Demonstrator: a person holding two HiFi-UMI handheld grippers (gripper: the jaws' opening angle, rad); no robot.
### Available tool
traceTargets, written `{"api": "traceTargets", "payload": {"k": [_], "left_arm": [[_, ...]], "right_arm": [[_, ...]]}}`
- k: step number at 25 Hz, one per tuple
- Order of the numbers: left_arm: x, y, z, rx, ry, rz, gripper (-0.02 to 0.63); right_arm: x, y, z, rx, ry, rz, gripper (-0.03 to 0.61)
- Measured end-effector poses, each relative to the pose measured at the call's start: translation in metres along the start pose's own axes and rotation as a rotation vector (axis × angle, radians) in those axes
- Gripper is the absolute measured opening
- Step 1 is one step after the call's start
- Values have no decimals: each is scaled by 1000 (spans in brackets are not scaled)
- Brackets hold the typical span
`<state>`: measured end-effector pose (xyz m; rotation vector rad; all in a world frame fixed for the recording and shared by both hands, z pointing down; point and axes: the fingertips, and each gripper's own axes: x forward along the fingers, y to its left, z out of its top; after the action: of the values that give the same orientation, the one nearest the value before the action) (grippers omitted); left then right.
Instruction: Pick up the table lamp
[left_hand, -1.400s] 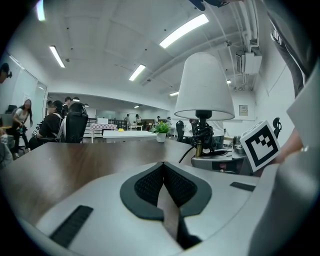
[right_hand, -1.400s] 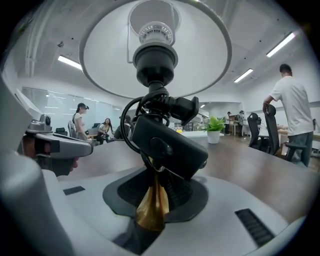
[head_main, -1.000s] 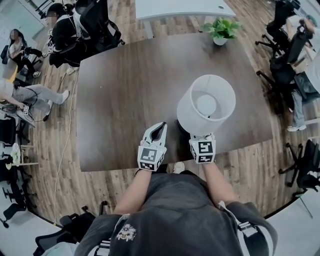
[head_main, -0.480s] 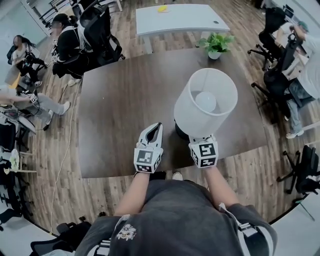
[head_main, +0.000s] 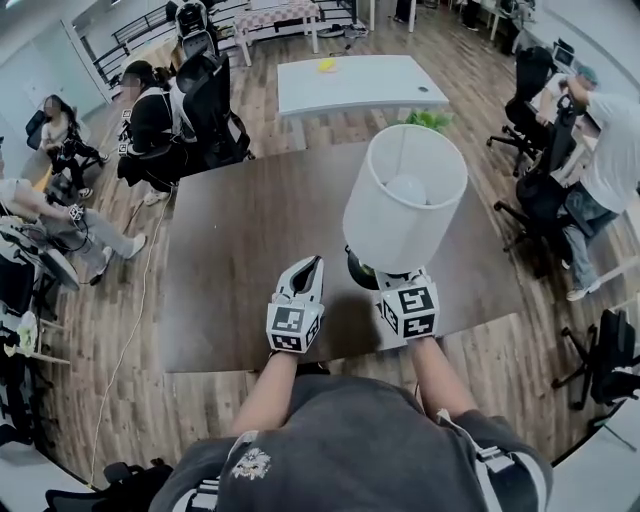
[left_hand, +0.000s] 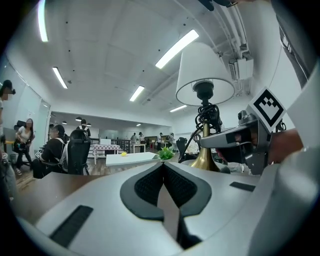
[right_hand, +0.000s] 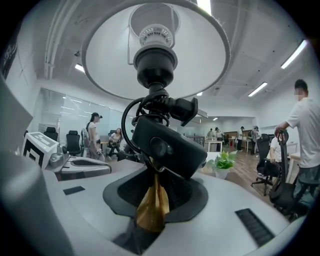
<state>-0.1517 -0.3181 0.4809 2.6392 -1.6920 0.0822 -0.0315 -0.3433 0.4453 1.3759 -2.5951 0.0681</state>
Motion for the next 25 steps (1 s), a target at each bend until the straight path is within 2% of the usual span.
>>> {"api": "traceTargets", "payload": {"k": [6, 17, 25], "left_arm": [[-5, -6, 13, -3, -1, -7, 8], [-2, -23, 13, 11, -9, -33, 8], [-3, -15, 6, 6, 1, -25, 8]], "right_arm": [[-11, 1, 11, -1, -11, -3, 107], [-18, 0, 1, -19, -10, -13, 107], [-10, 2, -3, -25, -8, -16, 107]]}}
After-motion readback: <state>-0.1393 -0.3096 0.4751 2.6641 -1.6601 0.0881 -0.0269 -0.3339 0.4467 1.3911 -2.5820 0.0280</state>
